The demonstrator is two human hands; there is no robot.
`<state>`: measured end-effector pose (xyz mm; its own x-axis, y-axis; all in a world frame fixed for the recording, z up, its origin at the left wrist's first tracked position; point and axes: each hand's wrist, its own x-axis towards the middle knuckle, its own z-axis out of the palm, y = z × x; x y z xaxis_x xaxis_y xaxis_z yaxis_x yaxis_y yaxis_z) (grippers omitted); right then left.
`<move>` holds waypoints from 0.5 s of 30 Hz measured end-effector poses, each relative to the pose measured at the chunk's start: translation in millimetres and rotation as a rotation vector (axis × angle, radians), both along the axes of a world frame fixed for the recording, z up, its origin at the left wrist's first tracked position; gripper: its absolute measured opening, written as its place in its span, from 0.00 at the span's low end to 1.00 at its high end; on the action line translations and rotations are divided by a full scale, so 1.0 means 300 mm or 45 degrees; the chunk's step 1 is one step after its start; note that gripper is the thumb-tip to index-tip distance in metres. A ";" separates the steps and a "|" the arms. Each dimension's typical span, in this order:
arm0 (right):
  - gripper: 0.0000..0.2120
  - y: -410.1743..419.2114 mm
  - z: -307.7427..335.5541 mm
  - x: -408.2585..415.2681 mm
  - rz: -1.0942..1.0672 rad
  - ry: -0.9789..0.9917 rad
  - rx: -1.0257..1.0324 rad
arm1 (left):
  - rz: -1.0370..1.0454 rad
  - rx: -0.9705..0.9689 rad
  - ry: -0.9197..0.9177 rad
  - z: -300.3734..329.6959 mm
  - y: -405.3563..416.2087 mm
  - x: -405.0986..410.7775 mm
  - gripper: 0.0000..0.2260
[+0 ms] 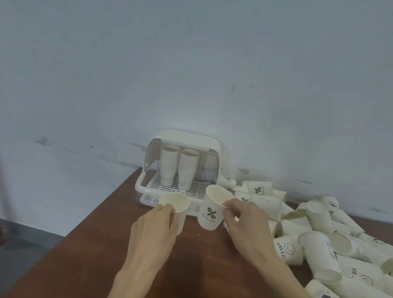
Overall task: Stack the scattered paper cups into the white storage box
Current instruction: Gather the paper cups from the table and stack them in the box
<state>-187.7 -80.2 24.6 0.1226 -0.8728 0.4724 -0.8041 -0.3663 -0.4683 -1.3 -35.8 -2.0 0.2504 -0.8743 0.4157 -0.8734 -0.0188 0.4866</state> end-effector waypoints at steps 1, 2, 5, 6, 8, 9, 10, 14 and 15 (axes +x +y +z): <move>0.11 -0.024 0.001 0.020 -0.011 -0.007 -0.003 | 0.006 0.009 -0.012 0.003 -0.023 0.013 0.09; 0.12 -0.048 0.002 0.040 -0.024 -0.013 -0.007 | 0.013 0.014 -0.026 0.009 -0.047 0.027 0.09; 0.12 -0.110 -0.005 0.091 -0.081 -0.060 -0.017 | 0.032 0.002 -0.069 0.043 -0.127 0.068 0.10; 0.12 -0.129 -0.010 0.104 -0.101 -0.077 -0.020 | 0.040 -0.021 -0.077 0.052 -0.158 0.083 0.10; 0.12 -0.168 -0.028 0.125 -0.122 -0.103 -0.031 | 0.063 -0.080 -0.064 0.058 -0.221 0.111 0.10; 0.12 -0.186 -0.039 0.134 -0.124 -0.118 -0.035 | 0.072 -0.096 -0.043 0.052 -0.251 0.122 0.10; 0.12 -0.204 -0.051 0.143 -0.123 -0.130 -0.030 | 0.074 -0.093 -0.018 0.042 -0.277 0.128 0.10; 0.12 -0.259 -0.098 0.186 -0.139 -0.133 -0.003 | 0.060 -0.069 0.043 -0.002 -0.343 0.153 0.10; 0.11 -0.274 -0.104 0.198 -0.147 -0.146 -0.004 | 0.060 -0.096 0.060 -0.006 -0.353 0.170 0.10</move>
